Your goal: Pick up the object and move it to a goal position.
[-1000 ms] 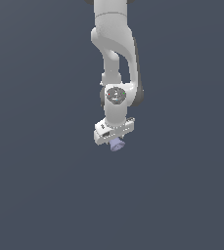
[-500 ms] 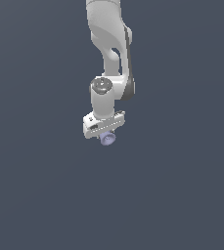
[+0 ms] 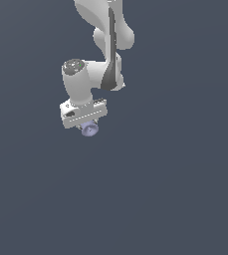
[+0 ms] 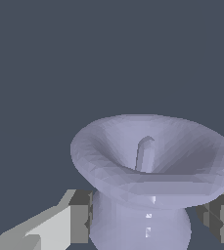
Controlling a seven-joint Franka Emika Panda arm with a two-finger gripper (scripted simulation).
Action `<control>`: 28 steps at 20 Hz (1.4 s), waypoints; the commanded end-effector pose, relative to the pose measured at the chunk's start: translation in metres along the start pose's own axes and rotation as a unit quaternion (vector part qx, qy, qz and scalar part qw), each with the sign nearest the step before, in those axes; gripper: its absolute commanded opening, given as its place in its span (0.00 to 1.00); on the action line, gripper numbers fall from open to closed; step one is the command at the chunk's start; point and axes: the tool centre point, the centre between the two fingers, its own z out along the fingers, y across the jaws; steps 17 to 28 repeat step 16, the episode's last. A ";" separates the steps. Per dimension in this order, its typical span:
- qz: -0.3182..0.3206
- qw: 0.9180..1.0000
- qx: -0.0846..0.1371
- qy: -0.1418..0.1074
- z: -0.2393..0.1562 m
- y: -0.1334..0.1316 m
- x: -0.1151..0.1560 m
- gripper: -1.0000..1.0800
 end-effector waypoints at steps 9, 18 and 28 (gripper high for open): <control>-0.001 1.000 0.001 0.000 -0.034 0.046 -0.044 0.00; -0.001 1.000 0.000 -0.001 -0.037 0.050 -0.046 0.00; -0.001 1.000 0.000 -0.001 -0.037 0.050 -0.046 0.00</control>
